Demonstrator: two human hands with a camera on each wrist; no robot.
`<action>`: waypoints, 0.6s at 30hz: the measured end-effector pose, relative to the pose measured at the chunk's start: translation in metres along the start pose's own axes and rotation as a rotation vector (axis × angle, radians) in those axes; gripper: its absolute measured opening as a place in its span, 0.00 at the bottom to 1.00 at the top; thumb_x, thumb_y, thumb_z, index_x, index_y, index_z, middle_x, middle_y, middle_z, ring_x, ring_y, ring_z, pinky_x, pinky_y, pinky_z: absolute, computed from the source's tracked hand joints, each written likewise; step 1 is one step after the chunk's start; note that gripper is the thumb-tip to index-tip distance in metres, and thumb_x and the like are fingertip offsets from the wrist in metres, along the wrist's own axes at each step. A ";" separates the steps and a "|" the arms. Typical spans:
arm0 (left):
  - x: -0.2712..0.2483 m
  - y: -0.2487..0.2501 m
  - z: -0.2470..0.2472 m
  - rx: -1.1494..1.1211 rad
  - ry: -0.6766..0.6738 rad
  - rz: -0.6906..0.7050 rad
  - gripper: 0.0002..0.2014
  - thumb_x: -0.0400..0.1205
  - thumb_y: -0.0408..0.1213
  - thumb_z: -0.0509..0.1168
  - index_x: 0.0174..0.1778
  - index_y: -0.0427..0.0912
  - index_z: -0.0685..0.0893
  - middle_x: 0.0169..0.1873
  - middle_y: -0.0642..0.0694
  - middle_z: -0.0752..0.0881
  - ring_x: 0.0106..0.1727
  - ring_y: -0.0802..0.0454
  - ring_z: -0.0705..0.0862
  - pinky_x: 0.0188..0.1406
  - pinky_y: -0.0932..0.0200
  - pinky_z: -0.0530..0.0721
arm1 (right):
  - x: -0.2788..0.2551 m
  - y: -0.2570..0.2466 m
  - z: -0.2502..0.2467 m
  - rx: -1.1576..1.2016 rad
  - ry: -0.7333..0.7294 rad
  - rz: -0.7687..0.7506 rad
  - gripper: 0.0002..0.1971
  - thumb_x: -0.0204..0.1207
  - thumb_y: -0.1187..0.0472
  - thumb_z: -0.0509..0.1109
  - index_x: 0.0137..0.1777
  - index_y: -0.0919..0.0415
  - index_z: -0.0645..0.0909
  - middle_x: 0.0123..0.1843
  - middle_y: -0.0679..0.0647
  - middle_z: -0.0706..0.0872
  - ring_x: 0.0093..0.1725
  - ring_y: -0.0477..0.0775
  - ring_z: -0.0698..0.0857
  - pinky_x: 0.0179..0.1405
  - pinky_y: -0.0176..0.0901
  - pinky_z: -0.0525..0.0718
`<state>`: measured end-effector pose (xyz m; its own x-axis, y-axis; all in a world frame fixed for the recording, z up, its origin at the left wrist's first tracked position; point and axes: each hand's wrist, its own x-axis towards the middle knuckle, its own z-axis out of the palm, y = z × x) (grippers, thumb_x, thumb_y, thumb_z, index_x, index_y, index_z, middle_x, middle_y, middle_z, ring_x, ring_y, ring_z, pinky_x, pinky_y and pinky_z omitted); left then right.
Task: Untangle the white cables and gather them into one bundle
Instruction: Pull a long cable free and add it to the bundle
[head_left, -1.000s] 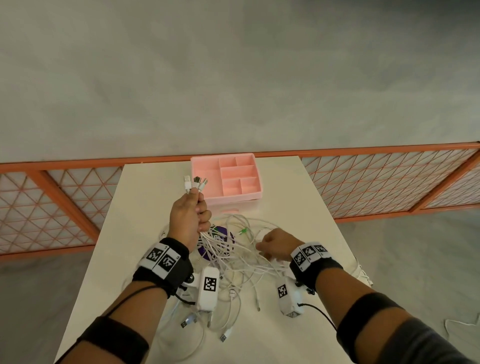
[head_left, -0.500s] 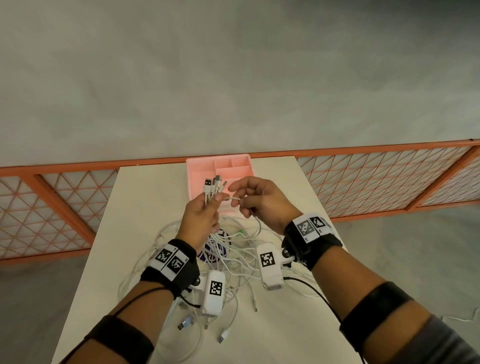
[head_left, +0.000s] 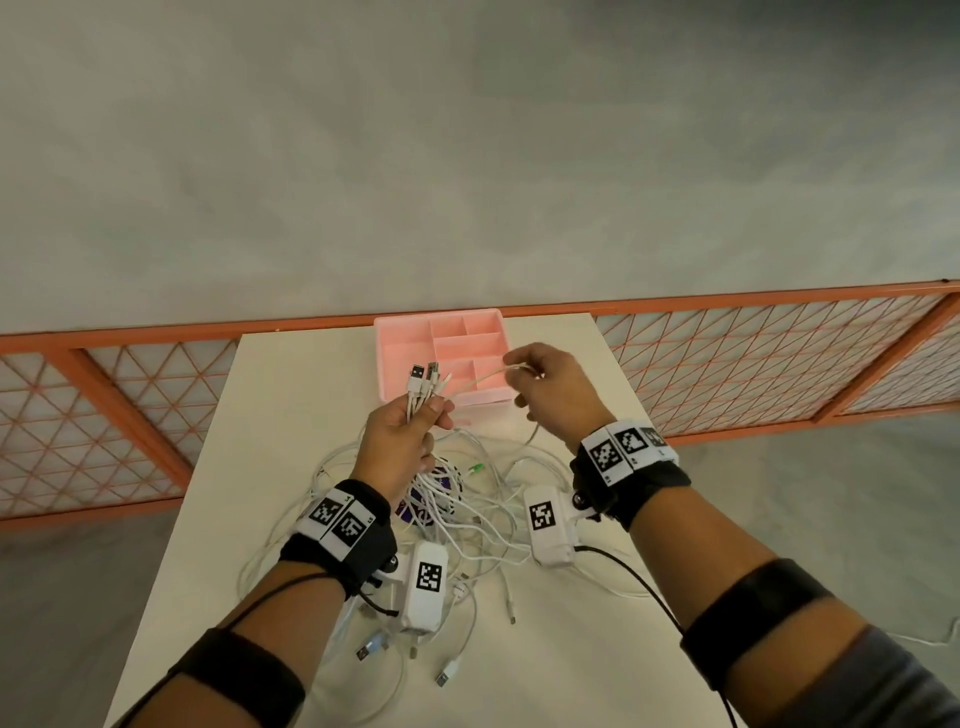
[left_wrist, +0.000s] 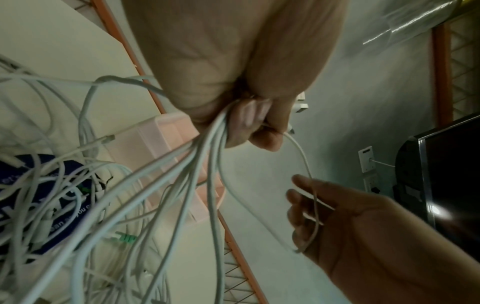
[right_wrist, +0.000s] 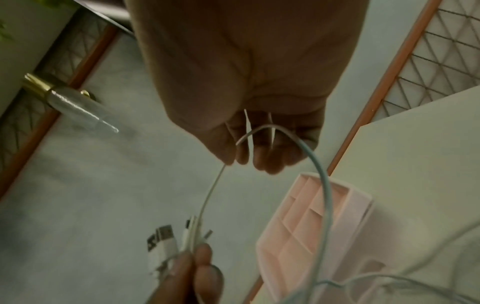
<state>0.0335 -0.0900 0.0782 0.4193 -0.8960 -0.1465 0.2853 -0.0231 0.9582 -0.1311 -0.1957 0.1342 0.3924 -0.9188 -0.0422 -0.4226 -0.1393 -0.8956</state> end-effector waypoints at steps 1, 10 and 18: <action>0.000 0.000 0.001 -0.010 0.015 0.006 0.08 0.87 0.37 0.64 0.49 0.38 0.87 0.37 0.49 0.87 0.24 0.56 0.62 0.22 0.63 0.61 | -0.001 0.004 0.002 -0.041 -0.066 0.010 0.08 0.81 0.66 0.66 0.56 0.61 0.84 0.39 0.53 0.86 0.29 0.50 0.83 0.27 0.37 0.77; 0.000 0.007 -0.011 -0.028 0.113 0.045 0.12 0.90 0.40 0.60 0.46 0.40 0.84 0.41 0.47 0.81 0.24 0.57 0.62 0.17 0.66 0.65 | 0.004 0.023 -0.011 0.620 0.161 0.490 0.10 0.82 0.71 0.59 0.50 0.70 0.83 0.24 0.54 0.68 0.18 0.53 0.75 0.21 0.39 0.77; -0.002 -0.004 -0.016 0.034 0.089 0.003 0.13 0.90 0.40 0.60 0.47 0.38 0.85 0.35 0.47 0.78 0.22 0.57 0.62 0.17 0.66 0.64 | 0.002 0.031 -0.019 0.677 -0.058 0.447 0.12 0.84 0.60 0.62 0.50 0.66 0.85 0.23 0.51 0.65 0.21 0.48 0.70 0.16 0.36 0.66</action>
<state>0.0457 -0.0805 0.0707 0.4955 -0.8531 -0.1637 0.2554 -0.0371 0.9661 -0.1589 -0.2090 0.1152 0.3530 -0.8118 -0.4652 0.0291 0.5065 -0.8618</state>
